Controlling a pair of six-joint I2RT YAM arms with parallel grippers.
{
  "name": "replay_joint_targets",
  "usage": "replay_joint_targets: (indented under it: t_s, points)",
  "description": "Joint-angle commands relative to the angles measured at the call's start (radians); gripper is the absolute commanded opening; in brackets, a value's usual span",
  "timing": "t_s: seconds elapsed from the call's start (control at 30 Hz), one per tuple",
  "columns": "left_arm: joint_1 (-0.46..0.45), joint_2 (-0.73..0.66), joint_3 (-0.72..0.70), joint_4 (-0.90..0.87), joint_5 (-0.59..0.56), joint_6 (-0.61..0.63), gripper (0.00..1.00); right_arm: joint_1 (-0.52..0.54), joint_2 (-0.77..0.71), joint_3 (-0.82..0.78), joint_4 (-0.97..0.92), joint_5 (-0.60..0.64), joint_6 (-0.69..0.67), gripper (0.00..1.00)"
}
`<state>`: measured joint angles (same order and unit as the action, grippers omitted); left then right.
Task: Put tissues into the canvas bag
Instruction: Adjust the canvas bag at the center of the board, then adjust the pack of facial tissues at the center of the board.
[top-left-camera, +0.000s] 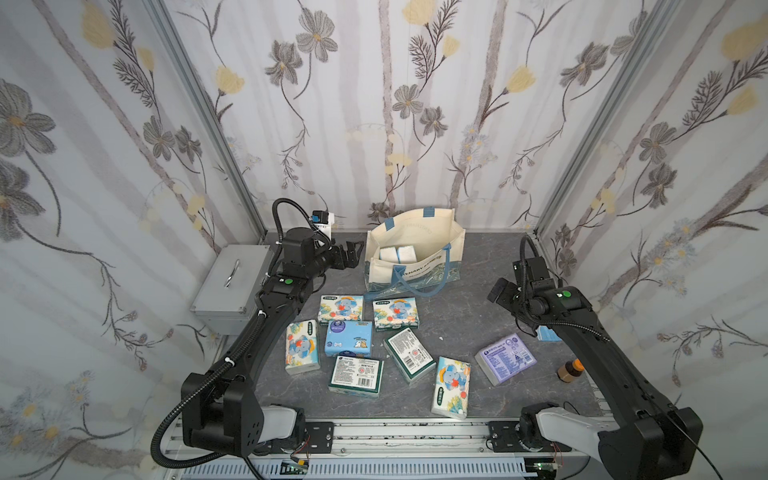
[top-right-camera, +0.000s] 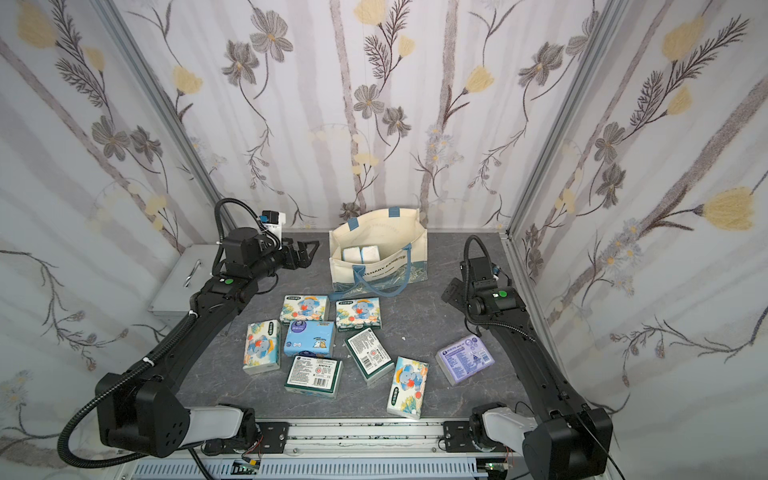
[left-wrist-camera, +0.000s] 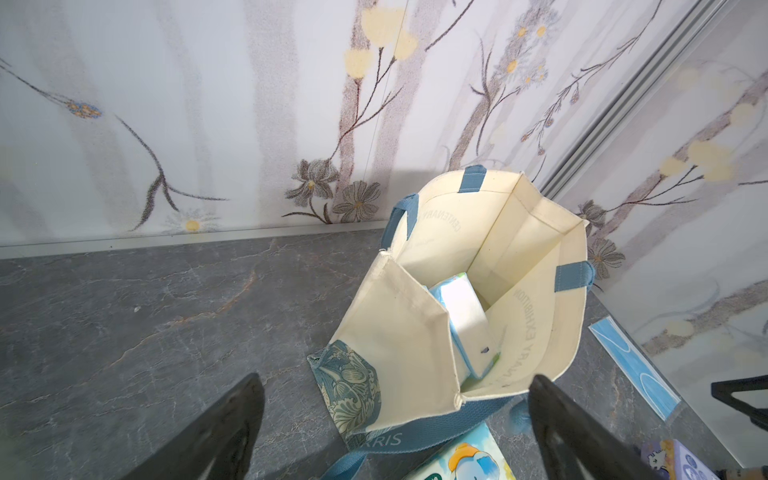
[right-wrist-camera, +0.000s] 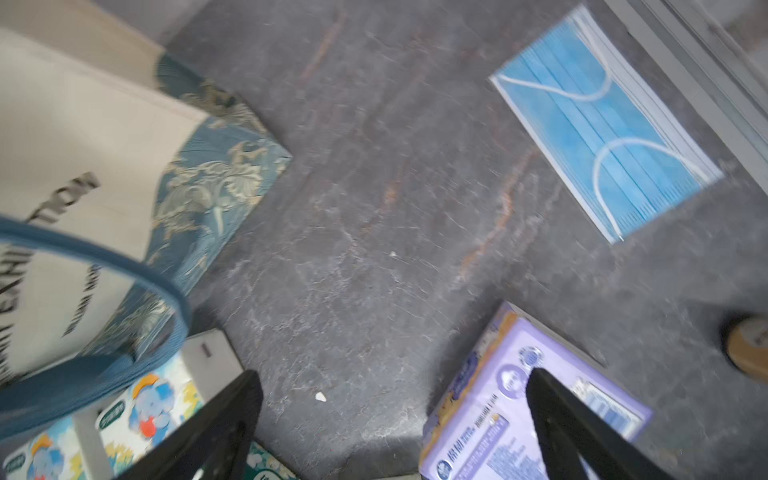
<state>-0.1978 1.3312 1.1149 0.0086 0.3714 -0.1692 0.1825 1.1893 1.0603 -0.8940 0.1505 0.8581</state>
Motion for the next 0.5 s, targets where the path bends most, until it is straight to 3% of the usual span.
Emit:
replay_joint_targets:
  t_s: [0.0, 0.47]
  points:
    - [0.008, -0.006, -0.001, 0.061, 0.041, -0.035, 1.00, -0.051, 0.012, -0.052, -0.213, -0.114, 0.194, 0.99]
    - [0.011, -0.039, -0.018, 0.080, 0.052, -0.036, 0.96, -0.045, -0.127, -0.309, -0.168, -0.177, 0.273, 0.99]
